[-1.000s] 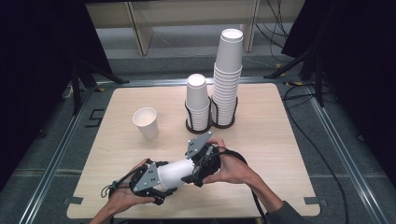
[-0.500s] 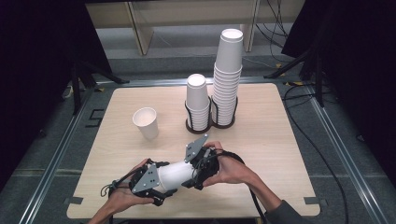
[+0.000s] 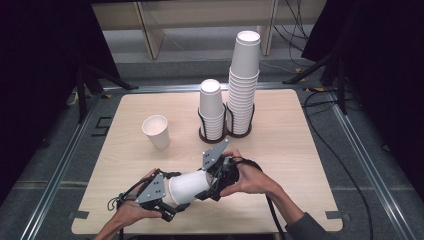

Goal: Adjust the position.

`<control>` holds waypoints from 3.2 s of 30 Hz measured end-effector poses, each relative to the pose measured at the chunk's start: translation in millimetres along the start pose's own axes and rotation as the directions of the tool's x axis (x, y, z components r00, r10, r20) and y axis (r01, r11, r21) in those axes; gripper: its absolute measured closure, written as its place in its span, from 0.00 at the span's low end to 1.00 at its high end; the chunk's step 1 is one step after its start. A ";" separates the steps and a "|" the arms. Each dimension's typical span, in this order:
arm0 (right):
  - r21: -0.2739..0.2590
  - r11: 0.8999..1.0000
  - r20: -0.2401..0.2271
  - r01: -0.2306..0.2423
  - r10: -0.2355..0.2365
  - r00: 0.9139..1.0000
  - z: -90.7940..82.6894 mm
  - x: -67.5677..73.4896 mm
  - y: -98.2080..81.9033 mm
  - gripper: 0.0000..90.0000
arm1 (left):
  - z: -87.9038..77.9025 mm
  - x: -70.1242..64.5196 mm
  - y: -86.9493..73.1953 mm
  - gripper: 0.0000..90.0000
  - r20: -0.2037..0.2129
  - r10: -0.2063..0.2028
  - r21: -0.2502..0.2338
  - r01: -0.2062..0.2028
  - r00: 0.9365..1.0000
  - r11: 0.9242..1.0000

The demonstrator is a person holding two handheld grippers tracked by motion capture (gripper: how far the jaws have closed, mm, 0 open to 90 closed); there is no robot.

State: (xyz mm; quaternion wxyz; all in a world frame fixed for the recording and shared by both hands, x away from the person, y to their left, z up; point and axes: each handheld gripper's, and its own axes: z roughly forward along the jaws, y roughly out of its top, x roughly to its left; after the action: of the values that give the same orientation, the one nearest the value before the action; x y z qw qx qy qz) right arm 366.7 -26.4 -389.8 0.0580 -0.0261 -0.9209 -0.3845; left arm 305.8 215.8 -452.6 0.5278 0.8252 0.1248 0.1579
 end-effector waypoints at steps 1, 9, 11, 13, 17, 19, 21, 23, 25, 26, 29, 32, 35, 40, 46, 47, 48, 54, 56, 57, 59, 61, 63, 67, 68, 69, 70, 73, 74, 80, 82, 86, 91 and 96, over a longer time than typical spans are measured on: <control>-0.019 1.000 -0.011 -0.005 0.005 1.000 -1.1 -1.1 -0.7 0.25 | -1.0 1.8 0.3 0.07 0.002 -0.021 -0.036 0.021 1.000 0.999; -0.109 0.994 -0.060 -0.014 0.007 0.998 -8.0 -9.1 -4.9 0.25 | -7.8 5.3 2.6 0.06 0.023 -0.076 -0.122 0.078 0.997 0.989; -0.121 0.992 -0.069 -0.020 0.012 0.998 -8.4 -10.0 -6.0 0.25 | -8.0 5.7 2.7 0.07 0.028 -0.078 -0.135 0.081 0.997 0.988; -0.127 0.992 -0.077 -0.022 0.012 0.997 -9.1 -11.0 -6.8 0.25 | -9.0 6.0 3.1 0.08 0.028 -0.071 -0.134 0.074 0.997 0.988; -0.140 0.990 -0.093 -0.032 0.019 0.995 -10.6 -11.7 -7.8 0.26 | -10.5 6.1 5.0 0.10 0.027 -0.062 -0.144 0.065 0.998 0.987; -0.150 0.988 -0.086 -0.023 0.010 0.996 -11.7 -12.5 -8.1 0.26 | -10.5 5.6 5.9 0.10 0.024 -0.062 -0.147 0.065 0.998 0.987; -0.151 0.988 -0.088 -0.023 0.009 0.996 -12.2 -13.0 -8.5 0.26 | -10.8 5.8 6.4 0.11 0.026 -0.060 -0.140 0.063 0.998 0.988; -0.153 0.988 -0.093 -0.026 0.011 0.996 -11.6 -13.3 -9.1 0.26 | -10.6 5.8 6.5 0.12 0.028 -0.054 -0.143 0.058 0.998 0.988; -0.147 0.989 -0.099 -0.030 0.016 0.995 -10.9 -13.6 -9.7 0.25 | -10.5 5.3 7.2 0.12 0.026 -0.044 -0.128 0.047 0.999 0.991; -0.143 0.989 -0.109 -0.040 0.024 0.994 -10.3 -13.5 -10.1 0.25 | -11.3 4.6 8.0 0.12 0.017 -0.041 -0.108 0.042 0.999 0.993; -0.115 0.992 -0.079 -0.046 0.037 0.996 -10.5 -12.3 -10.4 0.23 | -9.7 4.0 8.4 0.12 0.009 -0.031 -0.081 0.031 0.999 0.996; -0.063 0.998 -0.007 -0.002 0.002 1.000 -12.5 -10.7 -8.6 0.18 | -8.7 2.3 8.6 0.13 0.001 -0.020 -0.032 0.020 1.000 0.999; 0.010 1.000 0.051 -0.004 0.003 0.999 -13.5 -1.5 -5.2 0.18 | -6.3 0.4 9.7 0.13 -0.001 -0.019 0.006 0.019 1.000 1.000; 0.103 0.991 0.114 0.086 -0.098 0.989 -5.8 8.8 3.2 0.18 | -3.1 -2.6 12.4 0.13 -0.006 -0.019 0.067 0.019 1.000 0.998; 0.189 0.968 0.139 0.164 -0.191 0.972 9.8 17.4 9.0 0.19 | -2.4 -5.5 16.6 0.13 -0.019 -0.021 0.122 0.024 1.000 0.992; 0.206 0.963 0.137 0.173 -0.203 0.969 12.5 18.6 9.6 0.19 | -2.0 -5.7 17.4 0.13 -0.015 -0.017 0.130 0.019 1.000 0.991; 0.224 0.958 0.151 0.178 -0.214 0.965 14.7 20.2 10.1 0.19 | -2.1 -6.4 18.1 0.13 -0.021 -0.015 0.143 0.018 1.000 0.990; 0.275 0.928 0.151 0.250 -0.299 0.942 25.6 19.1 11.8 0.19 | -1.2 -8.7 20.7 0.13 -0.014 0.003 0.189 0.000 1.000 0.982; 0.283 0.925 0.150 0.252 -0.302 0.941 28.5 19.5 11.5 0.19 | -0.8 -10.0 21.9 0.13 -0.011 0.004 0.189 -0.002 1.000 0.982; 0.292 0.927 0.149 0.236 -0.287 0.946 30.2 20.3 10.8 0.19 | -1.1 -10.8 22.6 0.13 -0.012 0.003 0.190 0.000 1.000 0.982; 0.293 0.920 0.144 0.262 -0.313 0.939 32.4 19.8 11.2 0.20 | -1.6 -10.7 23.3 0.13 -0.008 0.011 0.194 -0.009 1.000 0.981; 0.300 0.918 0.135 0.258 -0.309 0.941 34.0 20.4 10.5 0.20 | -1.9 -9.3 23.1 0.13 -0.005 0.024 0.196 -0.022 1.000 0.980; 0.296 0.918 0.125 0.264 -0.312 0.942 35.7 19.9 9.8 0.22 | -1.6 -10.3 22.2 0.12 -0.008 0.012 0.183 -0.011 1.000 0.983; 0.259 0.928 0.127 0.267 -0.307 0.943 31.2 16.5 8.8 0.22 | -2.2 -4.8 16.7 0.08 -0.007 -0.052 0.080 0.053 0.999 0.995; 0.242 0.936 0.129 0.257 -0.294 0.947 28.8 15.6 8.3 0.22 | -3.5 -3.4 16.2 0.07 -0.016 -0.065 0.055 0.065 0.998 0.996; 0.215 0.945 0.128 0.247 -0.278 0.952 26.7 14.2 7.5 0.22 | -3.1 -2.5 14.8 0.06 -0.019 -0.085 0.010 0.085 0.996 0.996; 0.190 0.960 0.125 0.204 -0.230 0.965 24.5 13.9 6.0 0.23 | -4.9 -1.1 13.9 0.06 -0.021 -0.109 -0.015 0.109 0.994 0.994; 0.105 0.977 0.107 0.183 -0.194 0.975 15.7 7.4 2.1 0.23 | -7.2 2.6 11.2 0.06 -0.020 -0.159 -0.074 0.157 0.987 0.985; 0.084 0.982 0.107 0.171 -0.180 0.978 12.5 6.2 1.3 0.23 | -5.7 4.0 10.0 0.06 -0.014 -0.172 -0.113 0.169 0.985 0.979; -0.051 0.993 0.096 0.107 -0.102 0.990 2.6 0.3 -2.8 0.23 | -5.9 5.2 8.8 0.05 -0.008 -0.247 -0.228 0.239 0.969 0.944; -0.071 0.990 0.088 0.121 -0.115 0.989 3.3 -1.2 -2.7 0.23 | -8.5 5.7 10.3 0.04 -0.003 -0.262 -0.259 0.252 0.965 0.932; -0.125 0.985 0.066 0.122 -0.115 0.991 5.9 -1.9 -2.4 0.23 | -9.0 5.9 11.2 0.02 0.016 -0.293 -0.288 0.285 0.956 0.914; -0.142 0.985 0.043 0.100 -0.094 0.995 10.9 -0.8 -2.6 0.23 | -7.9 4.6 12.5 0.03 0.015 -0.301 -0.300 0.291 0.954 0.908; -0.158 0.985 0.032 0.075 -0.070 0.997 11.3 -1.6 -4.7 0.23 | -9.8 5.4 13.8 0.05 0.025 -0.319 -0.307 0.311 0.947 0.900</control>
State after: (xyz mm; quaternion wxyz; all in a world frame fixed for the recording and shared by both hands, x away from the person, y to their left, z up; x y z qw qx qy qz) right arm 366.8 -21.7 -401.2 0.0295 -0.0022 -0.8883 -0.4584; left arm 307.5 220.3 -435.5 0.6664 0.6999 0.2373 0.0986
